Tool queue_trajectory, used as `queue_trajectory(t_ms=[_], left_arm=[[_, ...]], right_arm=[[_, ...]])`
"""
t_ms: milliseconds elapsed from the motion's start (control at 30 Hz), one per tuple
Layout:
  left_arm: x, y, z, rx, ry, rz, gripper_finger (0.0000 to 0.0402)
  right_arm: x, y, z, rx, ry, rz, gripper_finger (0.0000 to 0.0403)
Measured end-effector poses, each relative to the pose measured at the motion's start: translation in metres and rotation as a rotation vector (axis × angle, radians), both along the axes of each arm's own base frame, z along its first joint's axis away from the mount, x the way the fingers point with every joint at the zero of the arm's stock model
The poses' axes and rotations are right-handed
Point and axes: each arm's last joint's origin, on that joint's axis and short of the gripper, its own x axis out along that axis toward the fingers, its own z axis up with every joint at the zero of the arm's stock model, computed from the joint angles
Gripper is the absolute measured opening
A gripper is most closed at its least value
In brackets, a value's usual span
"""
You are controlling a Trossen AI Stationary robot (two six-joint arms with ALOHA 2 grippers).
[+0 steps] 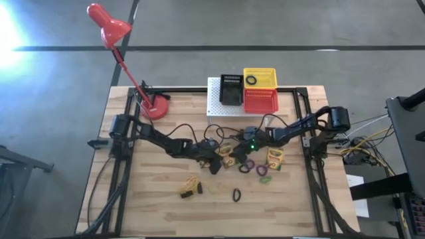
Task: Pick & Place Office Desk Supplies
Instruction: Put the top middle crayon box into the black basket on the shelf
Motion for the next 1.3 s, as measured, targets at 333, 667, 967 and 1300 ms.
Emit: queue_trajectory(t_ms=[333,667,967,1300], left_arm=[[0.001,0.001,0.001,0.017,-0.023,0.025,0.0006],[0.001,0.003,0.0,0.041,-0.032,0.07,0.0006],[-0.003,0.004,0.009,-0.023,0.004,0.078,0.0006],[-0.007,0.001,0.004,-0.091,0.081,0.081,0.0006]], right_arm=[[-0.001,0.0,0.024,-0.047,-0.09,0.035,0.0224],[-0.012,0.003,0.009,-0.01,0.1,0.066,0.0224],[-0.02,0.005,0.008,0.007,0.174,-0.038,0.0224],[-0.007,0.009,-0.004,0.044,0.129,-0.034,0.0224]])
